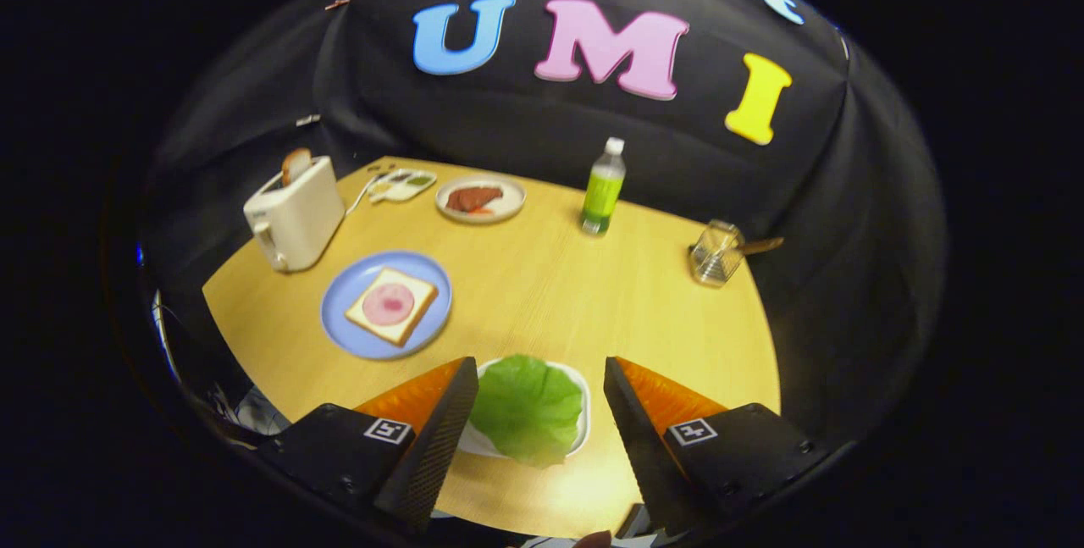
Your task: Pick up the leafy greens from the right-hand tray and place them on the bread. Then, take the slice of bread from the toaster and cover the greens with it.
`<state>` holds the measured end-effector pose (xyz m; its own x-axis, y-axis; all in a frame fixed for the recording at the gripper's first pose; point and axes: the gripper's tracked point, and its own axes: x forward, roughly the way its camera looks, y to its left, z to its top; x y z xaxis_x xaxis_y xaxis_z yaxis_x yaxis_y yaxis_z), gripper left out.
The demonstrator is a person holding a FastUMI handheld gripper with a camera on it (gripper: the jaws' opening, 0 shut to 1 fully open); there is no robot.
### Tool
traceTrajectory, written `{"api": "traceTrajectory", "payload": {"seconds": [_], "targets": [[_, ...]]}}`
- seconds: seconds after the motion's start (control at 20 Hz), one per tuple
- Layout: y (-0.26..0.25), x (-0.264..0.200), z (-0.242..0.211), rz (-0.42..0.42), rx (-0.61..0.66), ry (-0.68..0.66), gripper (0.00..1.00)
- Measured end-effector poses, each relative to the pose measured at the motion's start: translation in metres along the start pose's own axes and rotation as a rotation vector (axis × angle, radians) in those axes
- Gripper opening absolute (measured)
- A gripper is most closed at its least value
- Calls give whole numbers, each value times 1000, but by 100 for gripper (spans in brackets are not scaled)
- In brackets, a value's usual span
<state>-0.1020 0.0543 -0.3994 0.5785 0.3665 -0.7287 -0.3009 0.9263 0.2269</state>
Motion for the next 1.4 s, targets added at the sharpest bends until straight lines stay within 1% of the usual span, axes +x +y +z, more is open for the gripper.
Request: {"api": "traceTrajectory", "payload": {"seconds": [0.1, 0.15, 0.25, 0.3, 0.45, 0.5, 0.55, 0.6, 0.7, 0.8, 0.9, 0.95, 1.05, 1.15, 1.25, 1.4], "targets": [[2, 24, -33, 38, 26, 86, 88], [0, 35, -44, 40, 33, 114, 85], [-4, 52, -60, 45, 29, 174, 83], [-3, 59, -65, 53, 21, 198, 84], [-5, 75, -78, 49, -19, 250, 75], [-6, 77, -85, 44, -36, 279, 74], [-1, 74, -88, 72, -28, 279, 73], [0, 76, -83, 72, -25, 284, 70], [5, 78, -87, 86, 1, 288, 49], [7, 80, -85, 93, 5, 301, 43], [6, 77, -84, 102, 26, 310, 20], [6, 78, -83, 100, 45, 311, 10], [3, 76, -80, 87, 67, 310, 6], [2, 65, -66, 73, 84, 282, 6], [4, 52, -43, 62, 88, 237, 6], [19, 30, 3, 77, 91, 168, 6]]}}
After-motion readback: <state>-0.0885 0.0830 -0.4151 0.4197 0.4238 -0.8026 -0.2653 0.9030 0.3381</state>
